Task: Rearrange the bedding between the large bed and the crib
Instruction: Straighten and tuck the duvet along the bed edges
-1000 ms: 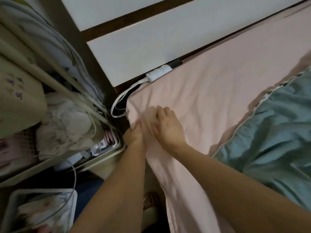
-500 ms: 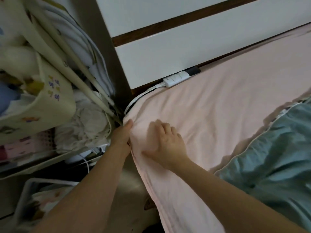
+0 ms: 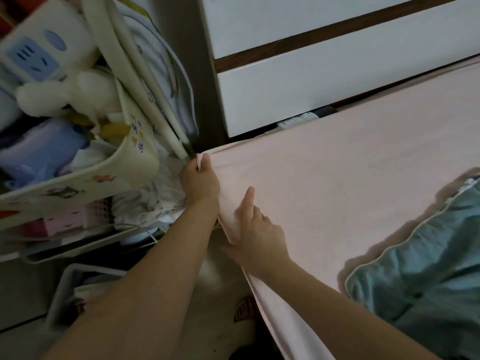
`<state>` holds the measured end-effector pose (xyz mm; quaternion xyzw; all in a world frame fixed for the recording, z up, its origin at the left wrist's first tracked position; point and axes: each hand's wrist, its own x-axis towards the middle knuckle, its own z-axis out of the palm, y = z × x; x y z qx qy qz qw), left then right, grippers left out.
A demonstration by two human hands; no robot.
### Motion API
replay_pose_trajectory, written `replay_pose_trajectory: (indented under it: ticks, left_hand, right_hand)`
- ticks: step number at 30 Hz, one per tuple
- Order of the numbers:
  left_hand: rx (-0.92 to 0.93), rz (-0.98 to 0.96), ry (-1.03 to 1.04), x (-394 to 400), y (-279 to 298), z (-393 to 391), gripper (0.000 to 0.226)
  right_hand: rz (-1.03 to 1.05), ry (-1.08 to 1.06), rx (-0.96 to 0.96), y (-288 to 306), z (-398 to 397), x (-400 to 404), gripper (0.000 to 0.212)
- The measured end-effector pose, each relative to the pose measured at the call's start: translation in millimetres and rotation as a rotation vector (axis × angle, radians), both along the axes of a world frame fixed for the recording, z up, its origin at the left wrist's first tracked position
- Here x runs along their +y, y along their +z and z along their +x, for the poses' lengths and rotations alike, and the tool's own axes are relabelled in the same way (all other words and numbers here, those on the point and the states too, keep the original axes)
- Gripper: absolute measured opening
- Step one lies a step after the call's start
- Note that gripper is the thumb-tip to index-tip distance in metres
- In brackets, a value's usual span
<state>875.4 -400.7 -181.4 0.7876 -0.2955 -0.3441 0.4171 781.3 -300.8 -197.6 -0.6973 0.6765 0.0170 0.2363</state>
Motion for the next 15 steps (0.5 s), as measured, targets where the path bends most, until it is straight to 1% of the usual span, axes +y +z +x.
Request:
replay_pose_trajectory:
  ticks: [1, 2, 4, 5, 7, 9, 10, 11, 12, 13, 14, 15]
  left_hand:
    - [0.015, -0.005, 0.022, -3, 2, 0, 0.029]
    - [0.031, -0.009, 0.058, -7, 3, 1, 0.027]
    - [0.024, -0.029, 0.145, -18, 3, 8, 0.027]
    - [-0.007, -0.032, 0.166, -21, 0, 10, 0.029]
    - [-0.124, 0.020, 0.145, -16, -10, 7, 0.033]
    - [-0.239, 0.167, 0.020, -6, -25, -6, 0.036]
    - [-0.275, 0.238, -0.050, 0, -34, -12, 0.039]
    - [-0.282, 0.296, -0.115, 6, -43, -19, 0.046]
    - [-0.286, 0.326, -0.174, 11, -50, -23, 0.059]
    - [-0.316, 0.310, -0.240, 16, -54, -28, 0.069]
    - [-0.381, 0.239, -0.314, 21, -55, -33, 0.072]
    - [-0.466, 0.119, -0.403, 26, -55, -38, 0.068]
  right_hand:
    - [0.006, 0.005, -0.031, -4, 0, 2, 0.098]
    - [0.025, -0.018, -0.107, -3, 2, -2, 0.087]
    - [0.054, -0.058, -0.315, -5, 9, -18, 0.072]
    - [0.046, -0.046, -0.387, -7, 13, -24, 0.067]
    - [0.101, 0.036, -0.402, -15, 11, -29, 0.062]
    - [0.248, 0.092, -0.373, -31, -2, -29, 0.059]
    - [0.303, 0.141, -0.356, -38, -8, -30, 0.056]
    - [0.328, 0.205, -0.336, -42, -15, -32, 0.053]
    - [0.314, 0.263, -0.338, -40, -20, -35, 0.048]
    - [0.231, 0.267, -0.385, -33, -27, -36, 0.040]
    - [0.095, 0.228, -0.442, -27, -37, -36, 0.035]
    - [-0.092, 0.160, -0.469, -20, -52, -37, 0.037]
